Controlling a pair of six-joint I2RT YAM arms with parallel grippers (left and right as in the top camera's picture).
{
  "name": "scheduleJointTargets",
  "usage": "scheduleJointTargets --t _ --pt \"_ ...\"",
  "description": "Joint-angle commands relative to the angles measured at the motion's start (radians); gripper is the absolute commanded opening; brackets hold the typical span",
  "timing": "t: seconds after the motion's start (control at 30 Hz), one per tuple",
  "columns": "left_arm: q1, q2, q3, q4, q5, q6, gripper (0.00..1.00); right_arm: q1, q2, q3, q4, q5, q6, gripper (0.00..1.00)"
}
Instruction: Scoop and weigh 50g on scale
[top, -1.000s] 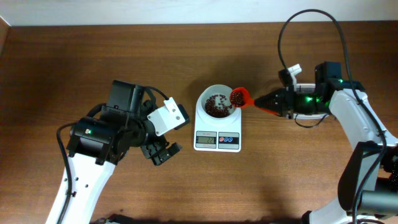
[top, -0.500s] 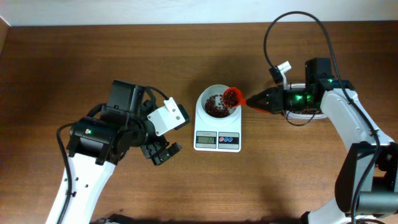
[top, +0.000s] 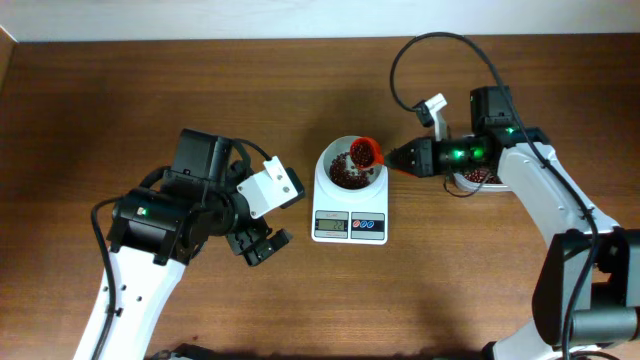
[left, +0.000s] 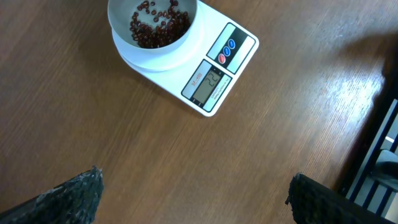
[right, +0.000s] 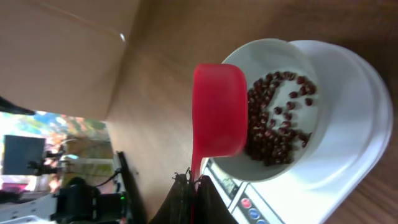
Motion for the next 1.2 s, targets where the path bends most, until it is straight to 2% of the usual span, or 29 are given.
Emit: scheduleJointTargets --t 0.0,0.3,1.17 --pt "0.005 -0.009 0.014 0.002 0.014 0.013 0.99 0.026 0.007 0.002 0.017 0.065 -0.041 0.04" --pt "0.005 -0.009 0.014 0.002 0.014 0.013 0.99 0.054 0.007 0.002 0.064 0.107 -0.086 0.04" --pt "0.005 -0.009 0.014 0.002 0.014 0.013 0.99 0.071 -0.070 0.002 0.060 0.203 -0.130 0.04"
